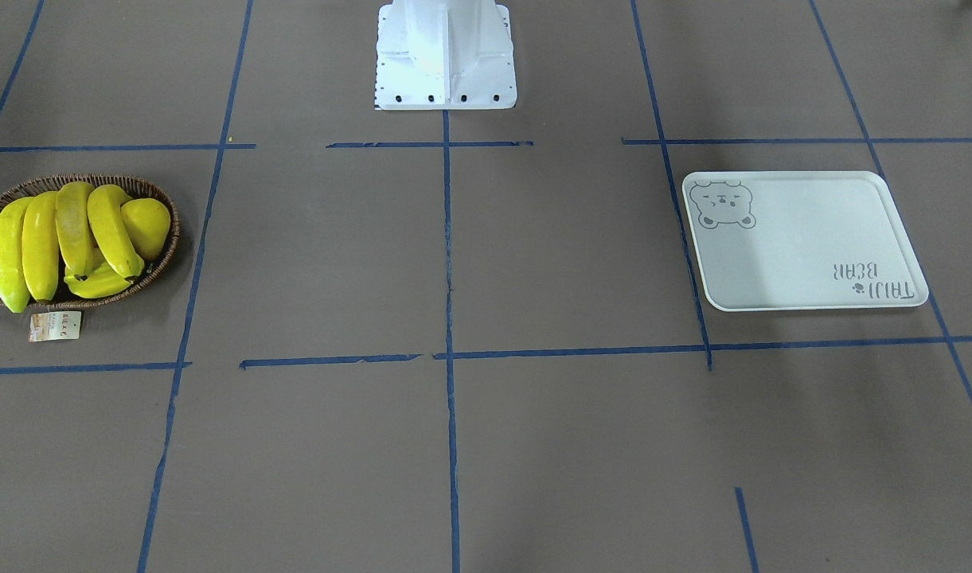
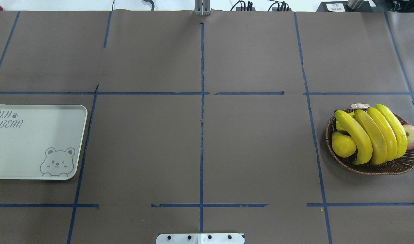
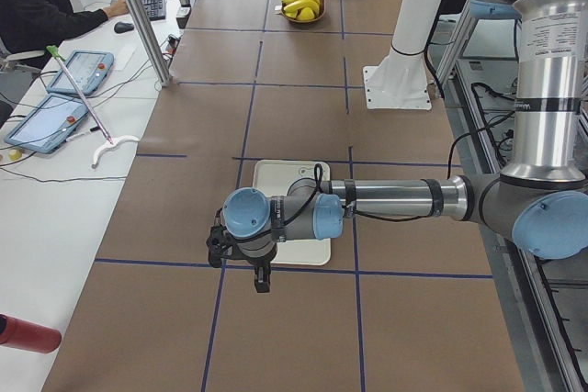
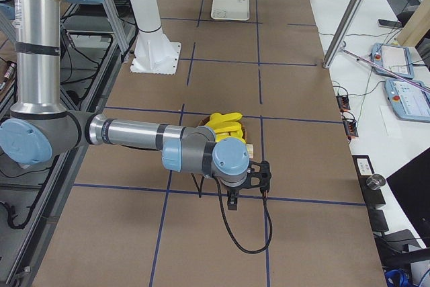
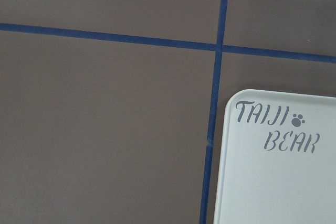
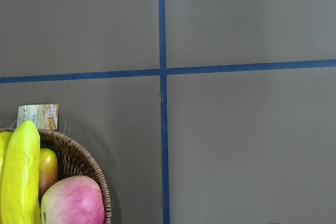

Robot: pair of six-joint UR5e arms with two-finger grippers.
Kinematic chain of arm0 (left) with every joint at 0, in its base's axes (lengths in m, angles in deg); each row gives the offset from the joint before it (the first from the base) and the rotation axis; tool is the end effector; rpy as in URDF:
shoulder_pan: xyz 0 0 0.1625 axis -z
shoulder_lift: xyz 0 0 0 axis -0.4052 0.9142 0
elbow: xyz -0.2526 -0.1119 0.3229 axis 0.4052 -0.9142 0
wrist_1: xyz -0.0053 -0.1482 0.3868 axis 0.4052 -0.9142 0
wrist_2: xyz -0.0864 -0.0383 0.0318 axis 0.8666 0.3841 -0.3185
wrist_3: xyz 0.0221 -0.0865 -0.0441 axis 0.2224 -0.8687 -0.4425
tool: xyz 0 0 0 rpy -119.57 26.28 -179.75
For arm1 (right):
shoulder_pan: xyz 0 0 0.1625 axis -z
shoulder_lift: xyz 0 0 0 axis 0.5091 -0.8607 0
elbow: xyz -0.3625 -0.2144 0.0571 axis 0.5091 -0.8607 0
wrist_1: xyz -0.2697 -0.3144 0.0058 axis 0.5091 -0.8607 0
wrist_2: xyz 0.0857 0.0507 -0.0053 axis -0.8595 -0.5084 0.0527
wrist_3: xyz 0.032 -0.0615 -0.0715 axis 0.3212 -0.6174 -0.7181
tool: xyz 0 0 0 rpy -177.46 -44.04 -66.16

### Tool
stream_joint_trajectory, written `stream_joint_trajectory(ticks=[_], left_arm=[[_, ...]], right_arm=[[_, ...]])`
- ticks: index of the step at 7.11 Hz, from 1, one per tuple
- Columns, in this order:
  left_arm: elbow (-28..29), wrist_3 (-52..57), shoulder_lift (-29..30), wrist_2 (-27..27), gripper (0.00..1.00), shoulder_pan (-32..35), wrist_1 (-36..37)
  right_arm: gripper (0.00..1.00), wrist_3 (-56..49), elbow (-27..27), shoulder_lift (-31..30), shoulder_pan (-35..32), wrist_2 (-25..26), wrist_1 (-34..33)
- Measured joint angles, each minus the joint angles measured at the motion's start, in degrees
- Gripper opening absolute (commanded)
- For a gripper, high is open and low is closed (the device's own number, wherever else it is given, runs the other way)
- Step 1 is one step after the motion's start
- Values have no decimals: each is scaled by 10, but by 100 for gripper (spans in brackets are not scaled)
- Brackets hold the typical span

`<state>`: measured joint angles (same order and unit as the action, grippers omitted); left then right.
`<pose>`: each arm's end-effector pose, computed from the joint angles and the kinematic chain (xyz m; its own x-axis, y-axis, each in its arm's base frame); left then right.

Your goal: Transfer all bananas from basket to plate

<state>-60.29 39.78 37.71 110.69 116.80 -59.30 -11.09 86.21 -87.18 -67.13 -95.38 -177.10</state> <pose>-0.0821 -0.4622 0.6703 0.6589 -0.0843 -0.7475 0.0485 0.9964 -0.0696 0.1161 -0.4426 0.6625 0.6248 0.0272 0.7803 -0.0899 0.9953 0.0373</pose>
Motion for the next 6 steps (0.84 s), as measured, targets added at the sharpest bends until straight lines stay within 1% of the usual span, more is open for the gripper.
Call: stream_joint_trajectory(ticks=[4, 6], left_arm=[[0, 0, 0, 0, 100, 0, 0], [-3, 0, 0, 0, 100, 0, 0]], right_arm=[[100, 0, 4, 3, 0, 0, 1], [100, 1, 30, 5, 1, 0, 0]])
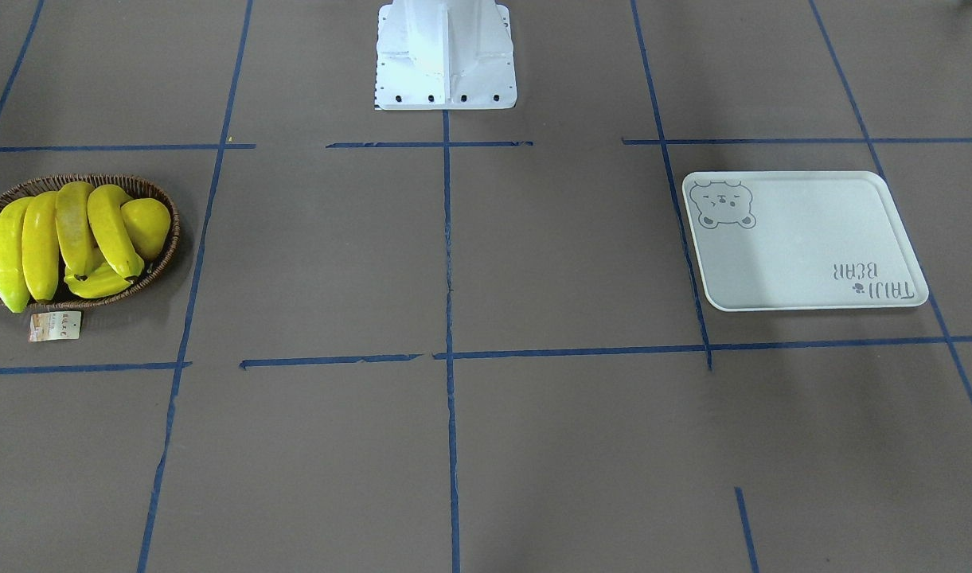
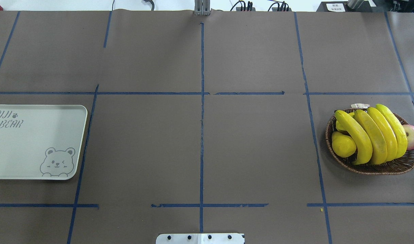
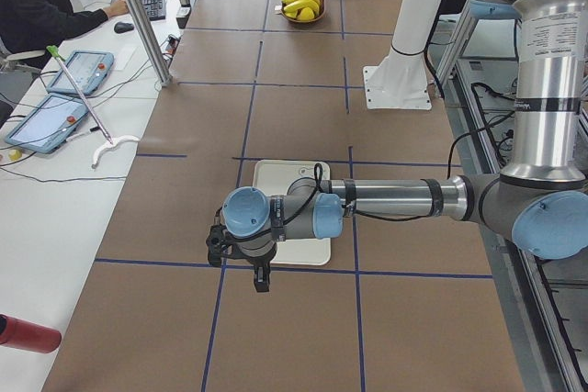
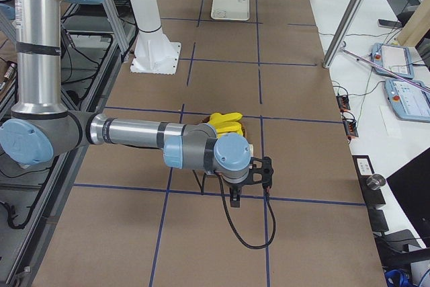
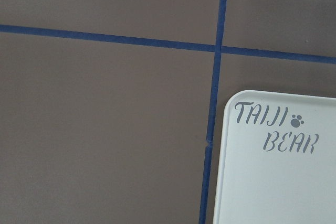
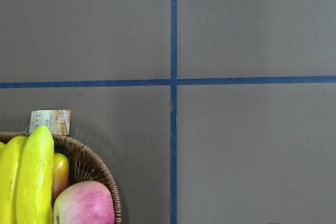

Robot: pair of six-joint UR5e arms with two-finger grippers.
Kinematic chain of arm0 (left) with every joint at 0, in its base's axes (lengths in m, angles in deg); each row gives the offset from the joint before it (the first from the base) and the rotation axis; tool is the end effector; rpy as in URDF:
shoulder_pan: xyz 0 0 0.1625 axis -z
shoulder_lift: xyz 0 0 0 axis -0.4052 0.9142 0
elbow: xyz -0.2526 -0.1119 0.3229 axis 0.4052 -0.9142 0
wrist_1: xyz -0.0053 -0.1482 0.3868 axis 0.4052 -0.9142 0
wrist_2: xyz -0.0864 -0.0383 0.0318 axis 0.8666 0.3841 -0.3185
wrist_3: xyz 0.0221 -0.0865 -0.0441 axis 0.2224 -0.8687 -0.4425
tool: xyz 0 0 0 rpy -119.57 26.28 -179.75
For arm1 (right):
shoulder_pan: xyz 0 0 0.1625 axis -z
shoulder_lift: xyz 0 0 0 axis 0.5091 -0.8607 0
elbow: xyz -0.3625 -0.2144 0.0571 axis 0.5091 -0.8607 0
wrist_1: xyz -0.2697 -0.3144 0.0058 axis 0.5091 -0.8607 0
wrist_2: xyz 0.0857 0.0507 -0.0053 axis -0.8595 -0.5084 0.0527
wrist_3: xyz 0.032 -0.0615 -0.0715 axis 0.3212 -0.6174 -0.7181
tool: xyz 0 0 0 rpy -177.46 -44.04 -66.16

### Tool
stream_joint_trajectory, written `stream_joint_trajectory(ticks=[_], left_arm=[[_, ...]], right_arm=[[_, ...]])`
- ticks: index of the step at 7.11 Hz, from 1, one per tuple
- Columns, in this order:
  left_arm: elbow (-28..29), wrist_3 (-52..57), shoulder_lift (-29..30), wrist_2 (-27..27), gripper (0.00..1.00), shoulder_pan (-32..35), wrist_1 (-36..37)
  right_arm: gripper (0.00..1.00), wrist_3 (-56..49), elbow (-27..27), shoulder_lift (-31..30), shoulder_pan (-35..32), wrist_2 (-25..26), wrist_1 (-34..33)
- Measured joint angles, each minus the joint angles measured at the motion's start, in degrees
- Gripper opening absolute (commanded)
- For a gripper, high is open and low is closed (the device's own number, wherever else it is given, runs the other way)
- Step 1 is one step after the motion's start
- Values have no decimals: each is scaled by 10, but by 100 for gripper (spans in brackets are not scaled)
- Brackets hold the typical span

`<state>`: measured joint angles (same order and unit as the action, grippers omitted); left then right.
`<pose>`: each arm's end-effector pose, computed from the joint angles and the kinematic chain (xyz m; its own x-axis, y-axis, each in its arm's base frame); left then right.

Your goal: Transfer all bananas from basket to plate

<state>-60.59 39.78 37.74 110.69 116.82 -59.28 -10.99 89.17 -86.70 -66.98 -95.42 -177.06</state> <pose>-0.0823 -0.4628 0.6675 0.6591 -0.0805 -0.7478 0.0488 0.9967 -0.0643 0.1159 -0.4502 0.6331 0.6304 -0.0197 0.7760 -0.0879 0.9914 0.0965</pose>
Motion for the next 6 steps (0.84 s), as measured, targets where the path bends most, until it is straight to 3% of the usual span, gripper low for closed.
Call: stream_joint_trajectory(ticks=[2, 4, 6], left_arm=[[-5, 0, -1, 1, 100, 1, 0], [-6, 0, -2, 1, 100, 1, 0], [-8, 0, -3, 1, 100, 1, -1]], right_arm=[[100, 2, 61, 7, 23, 4, -3], [100, 25, 103, 13, 91, 8, 12], [100, 153, 116, 12, 169, 39, 114]])
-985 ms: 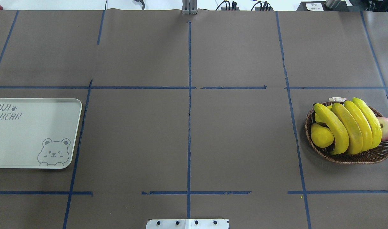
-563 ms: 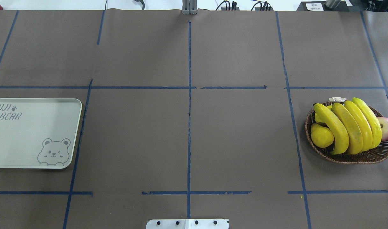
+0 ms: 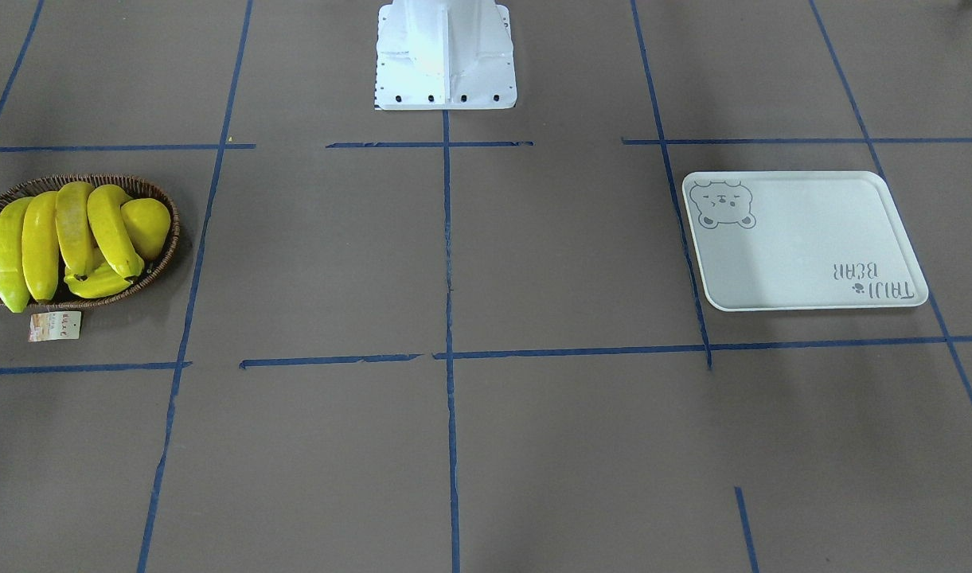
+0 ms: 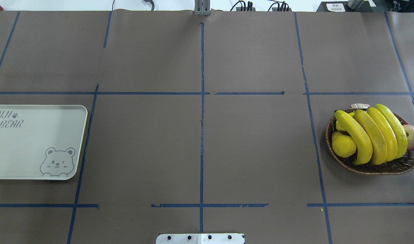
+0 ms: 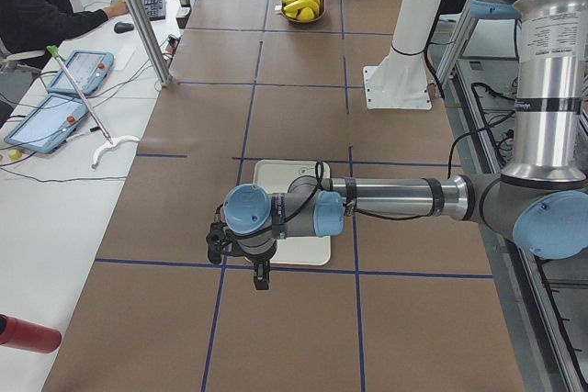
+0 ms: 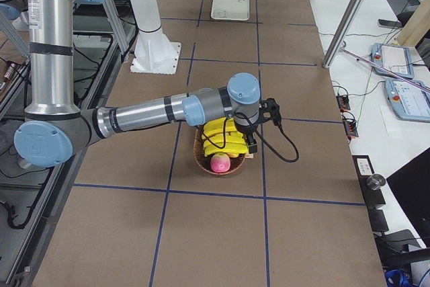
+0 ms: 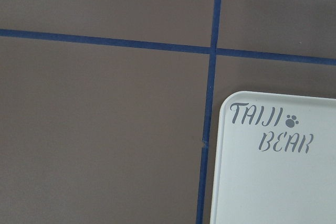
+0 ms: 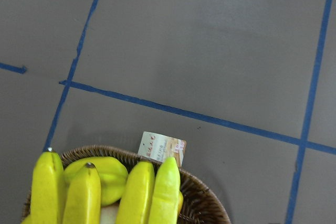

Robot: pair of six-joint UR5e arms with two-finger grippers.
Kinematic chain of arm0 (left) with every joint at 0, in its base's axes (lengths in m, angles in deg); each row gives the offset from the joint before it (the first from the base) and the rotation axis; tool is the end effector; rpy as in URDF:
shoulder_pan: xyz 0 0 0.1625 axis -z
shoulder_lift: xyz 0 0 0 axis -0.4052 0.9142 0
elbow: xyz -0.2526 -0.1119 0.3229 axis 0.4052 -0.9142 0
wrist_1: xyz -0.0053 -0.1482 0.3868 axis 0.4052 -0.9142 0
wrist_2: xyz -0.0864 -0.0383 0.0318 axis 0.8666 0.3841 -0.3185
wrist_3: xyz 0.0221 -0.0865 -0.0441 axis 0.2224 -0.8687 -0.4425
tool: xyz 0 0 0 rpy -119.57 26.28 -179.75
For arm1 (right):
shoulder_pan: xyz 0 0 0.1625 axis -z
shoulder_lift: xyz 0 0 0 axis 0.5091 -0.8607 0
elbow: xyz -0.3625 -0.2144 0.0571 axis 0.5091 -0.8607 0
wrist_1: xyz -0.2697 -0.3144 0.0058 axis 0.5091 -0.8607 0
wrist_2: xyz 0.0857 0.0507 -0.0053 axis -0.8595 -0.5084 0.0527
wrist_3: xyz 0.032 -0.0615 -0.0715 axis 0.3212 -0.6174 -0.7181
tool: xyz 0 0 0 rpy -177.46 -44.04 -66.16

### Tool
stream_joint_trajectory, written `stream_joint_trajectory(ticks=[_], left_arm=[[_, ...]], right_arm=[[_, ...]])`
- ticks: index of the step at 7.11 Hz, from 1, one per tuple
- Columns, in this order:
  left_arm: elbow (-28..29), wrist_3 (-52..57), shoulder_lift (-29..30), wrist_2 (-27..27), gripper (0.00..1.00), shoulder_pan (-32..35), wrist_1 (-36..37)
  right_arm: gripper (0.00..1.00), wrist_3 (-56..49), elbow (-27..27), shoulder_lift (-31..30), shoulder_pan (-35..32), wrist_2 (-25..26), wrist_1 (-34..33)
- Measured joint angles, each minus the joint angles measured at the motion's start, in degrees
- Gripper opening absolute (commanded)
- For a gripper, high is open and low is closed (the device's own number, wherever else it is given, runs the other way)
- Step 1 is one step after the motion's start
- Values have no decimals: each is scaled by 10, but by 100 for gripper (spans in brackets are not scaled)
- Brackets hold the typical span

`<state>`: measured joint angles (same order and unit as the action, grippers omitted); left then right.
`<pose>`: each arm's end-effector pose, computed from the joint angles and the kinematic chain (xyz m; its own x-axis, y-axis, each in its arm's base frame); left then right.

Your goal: Transfer all bananas from basket to plate

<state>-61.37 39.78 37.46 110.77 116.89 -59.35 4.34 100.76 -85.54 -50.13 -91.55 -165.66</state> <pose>-0.0827 -0.4614 0.6629 0.6583 -0.0739 -0.7491 0.0501 0.9973 -0.0543 -0.0174 -0.4785 0.5051 0.6296 -0.2526 0.7347 0.0210 0.9509 0.3089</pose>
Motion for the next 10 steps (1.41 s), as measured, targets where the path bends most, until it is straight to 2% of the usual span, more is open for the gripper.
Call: stream_joint_trajectory(ticks=[2, 3, 5, 7, 9, 10], left_arm=[[-1, 0, 0, 0, 100, 0, 0], [-2, 0, -1, 0, 100, 0, 0], [-2, 0, -1, 1, 100, 0, 0], [-2, 0, -2, 1, 100, 0, 0], [-1, 1, -2, 1, 100, 0, 0], [-1, 1, -2, 1, 100, 0, 0]], right_arm=[[99, 127, 7, -21, 62, 27, 115], [99, 160, 20, -37, 90, 33, 141], [97, 221, 57, -53, 156, 64, 156], [88, 250, 75, -57, 213, 104, 157], [88, 254, 78, -63, 237, 118, 157], [82, 253, 78, -72, 241, 120, 157]])
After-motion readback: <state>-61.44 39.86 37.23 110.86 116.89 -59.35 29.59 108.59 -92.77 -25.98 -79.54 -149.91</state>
